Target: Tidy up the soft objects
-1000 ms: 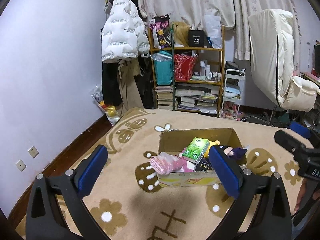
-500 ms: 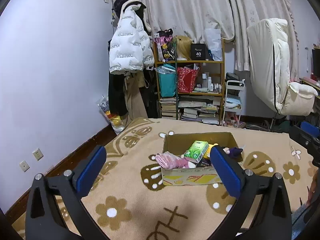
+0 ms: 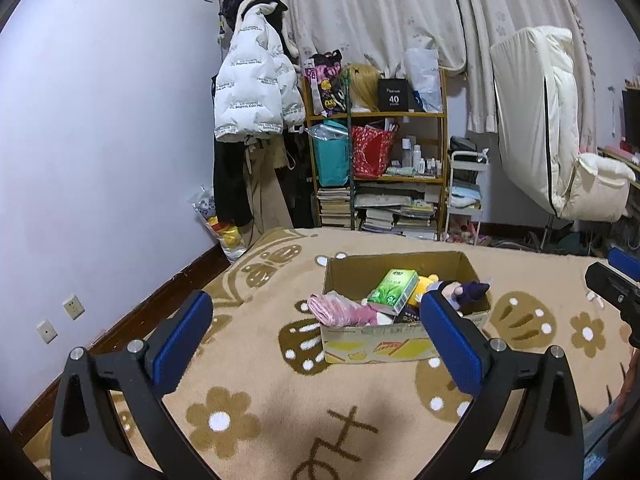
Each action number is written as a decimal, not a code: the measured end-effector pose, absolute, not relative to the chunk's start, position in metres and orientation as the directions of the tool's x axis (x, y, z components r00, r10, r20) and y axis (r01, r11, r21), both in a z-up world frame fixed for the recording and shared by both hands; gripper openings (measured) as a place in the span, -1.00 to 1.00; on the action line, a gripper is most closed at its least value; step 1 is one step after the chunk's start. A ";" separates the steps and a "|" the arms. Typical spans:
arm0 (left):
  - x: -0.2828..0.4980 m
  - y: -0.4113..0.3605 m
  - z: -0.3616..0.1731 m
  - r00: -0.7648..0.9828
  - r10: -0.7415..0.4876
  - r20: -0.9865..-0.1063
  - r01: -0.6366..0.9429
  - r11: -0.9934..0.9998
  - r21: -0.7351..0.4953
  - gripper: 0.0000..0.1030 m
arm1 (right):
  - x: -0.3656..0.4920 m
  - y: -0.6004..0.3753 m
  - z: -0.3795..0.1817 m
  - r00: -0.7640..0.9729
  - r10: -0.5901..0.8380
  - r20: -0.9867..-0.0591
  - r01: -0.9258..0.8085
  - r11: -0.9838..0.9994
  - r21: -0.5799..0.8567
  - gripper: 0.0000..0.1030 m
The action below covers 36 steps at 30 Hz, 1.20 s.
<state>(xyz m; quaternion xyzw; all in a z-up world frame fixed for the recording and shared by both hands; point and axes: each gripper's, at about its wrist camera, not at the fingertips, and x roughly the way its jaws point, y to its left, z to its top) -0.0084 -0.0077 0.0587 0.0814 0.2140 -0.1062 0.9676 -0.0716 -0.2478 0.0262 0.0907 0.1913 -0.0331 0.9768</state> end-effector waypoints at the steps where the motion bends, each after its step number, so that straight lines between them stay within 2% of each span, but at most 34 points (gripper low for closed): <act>1: -0.007 -0.009 0.056 0.883 -0.172 -0.436 0.244 0.963 0.115 0.99 | -0.071 -0.248 0.024 0.923 -0.031 -0.385 0.101 0.981 0.165 1.00; 12: 0.007 -0.017 0.037 0.866 -0.164 -0.472 0.255 0.958 0.135 0.99 | -0.059 -0.253 0.007 0.906 -0.038 -0.422 0.119 0.979 0.167 1.00; 36: 0.013 -0.017 0.031 0.869 -0.147 -0.472 0.241 0.960 0.144 0.99 | -0.051 -0.256 0.001 0.895 -0.035 -0.445 0.125 0.977 0.174 1.00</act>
